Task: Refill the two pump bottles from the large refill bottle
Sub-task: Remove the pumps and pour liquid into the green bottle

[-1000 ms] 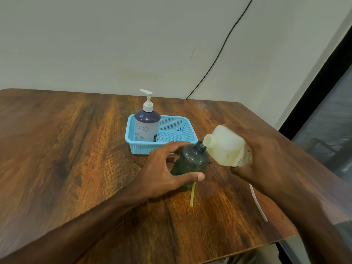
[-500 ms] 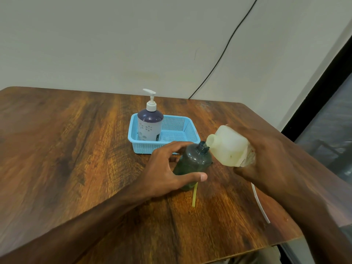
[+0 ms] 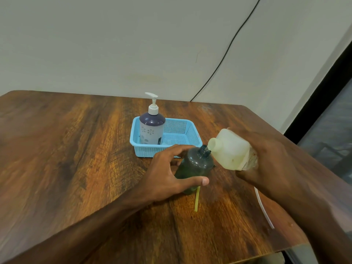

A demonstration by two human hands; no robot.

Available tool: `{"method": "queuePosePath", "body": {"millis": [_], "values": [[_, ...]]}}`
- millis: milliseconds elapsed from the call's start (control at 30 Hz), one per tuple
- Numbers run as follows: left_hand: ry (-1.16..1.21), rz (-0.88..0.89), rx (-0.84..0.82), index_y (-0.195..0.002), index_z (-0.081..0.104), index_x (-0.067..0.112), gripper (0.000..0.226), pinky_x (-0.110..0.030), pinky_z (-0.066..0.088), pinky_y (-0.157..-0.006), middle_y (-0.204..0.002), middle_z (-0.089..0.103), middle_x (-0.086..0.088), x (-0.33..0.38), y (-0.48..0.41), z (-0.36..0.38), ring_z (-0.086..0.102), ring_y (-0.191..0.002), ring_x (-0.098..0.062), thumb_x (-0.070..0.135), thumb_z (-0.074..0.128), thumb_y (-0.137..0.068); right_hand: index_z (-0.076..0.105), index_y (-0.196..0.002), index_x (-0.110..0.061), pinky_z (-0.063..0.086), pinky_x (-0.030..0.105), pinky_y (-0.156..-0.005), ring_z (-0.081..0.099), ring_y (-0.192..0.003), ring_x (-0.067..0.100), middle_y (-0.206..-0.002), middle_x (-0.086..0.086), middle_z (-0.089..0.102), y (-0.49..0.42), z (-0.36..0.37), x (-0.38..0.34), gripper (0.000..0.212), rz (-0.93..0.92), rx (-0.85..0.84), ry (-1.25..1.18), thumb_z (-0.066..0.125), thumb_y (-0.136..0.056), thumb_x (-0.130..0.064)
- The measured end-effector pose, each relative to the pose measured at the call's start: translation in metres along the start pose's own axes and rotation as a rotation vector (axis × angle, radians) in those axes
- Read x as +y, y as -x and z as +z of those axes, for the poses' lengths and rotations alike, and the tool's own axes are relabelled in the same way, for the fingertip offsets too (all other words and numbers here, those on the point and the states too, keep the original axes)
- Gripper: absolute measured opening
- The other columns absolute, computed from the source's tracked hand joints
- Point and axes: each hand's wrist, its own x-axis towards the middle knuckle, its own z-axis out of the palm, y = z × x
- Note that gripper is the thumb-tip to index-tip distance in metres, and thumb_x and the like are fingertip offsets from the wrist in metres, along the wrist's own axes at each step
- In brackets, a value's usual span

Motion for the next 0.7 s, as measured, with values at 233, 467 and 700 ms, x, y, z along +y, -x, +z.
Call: {"method": "queuePosePath", "body": {"millis": [233, 467, 700], "values": [[-0.015, -0.002, -0.001, -0.132, 0.06, 0.038, 0.072, -0.013, 0.053, -0.093, -0.128, 0.064, 0.027, -0.0005, -0.0011, 0.0002, 0.056, -0.123, 0.008, 0.052, 0.09, -0.069, 0.059, -0.138, -0.013, 0.046, 0.036, -0.08, 0.062, -0.115, 0.034, -0.122, 0.011, 0.07, 0.0001, 0.0, -0.0024, 0.087, 0.011, 0.009, 0.016, 0.097, -0.059, -0.01], [-0.009, -0.003, -0.001, -0.133, 0.06, 0.038, 0.072, -0.017, 0.053, -0.096, -0.13, 0.064, 0.026, -0.0007, -0.0013, 0.0005, 0.056, -0.124, 0.006, 0.052, 0.089, -0.069, 0.061, -0.135, -0.009, 0.044, 0.036, -0.076, 0.065, -0.106, 0.035, -0.114, 0.014, 0.072, -0.0006, -0.0016, -0.0029, 0.088, -0.058, 0.039, 0.023, 0.097, -0.055, -0.004], [-0.006, 0.007, 0.001, -0.133, 0.059, 0.038, 0.072, -0.014, 0.053, -0.094, -0.129, 0.064, 0.027, 0.0004, -0.0007, 0.0003, 0.056, -0.123, 0.008, 0.052, 0.089, -0.068, 0.058, -0.139, -0.011, 0.043, 0.035, -0.08, 0.064, -0.11, 0.035, -0.119, 0.013, 0.071, -0.001, -0.0031, -0.0032, 0.089, -0.03, 0.01, 0.017, 0.097, -0.058, -0.008]]}}
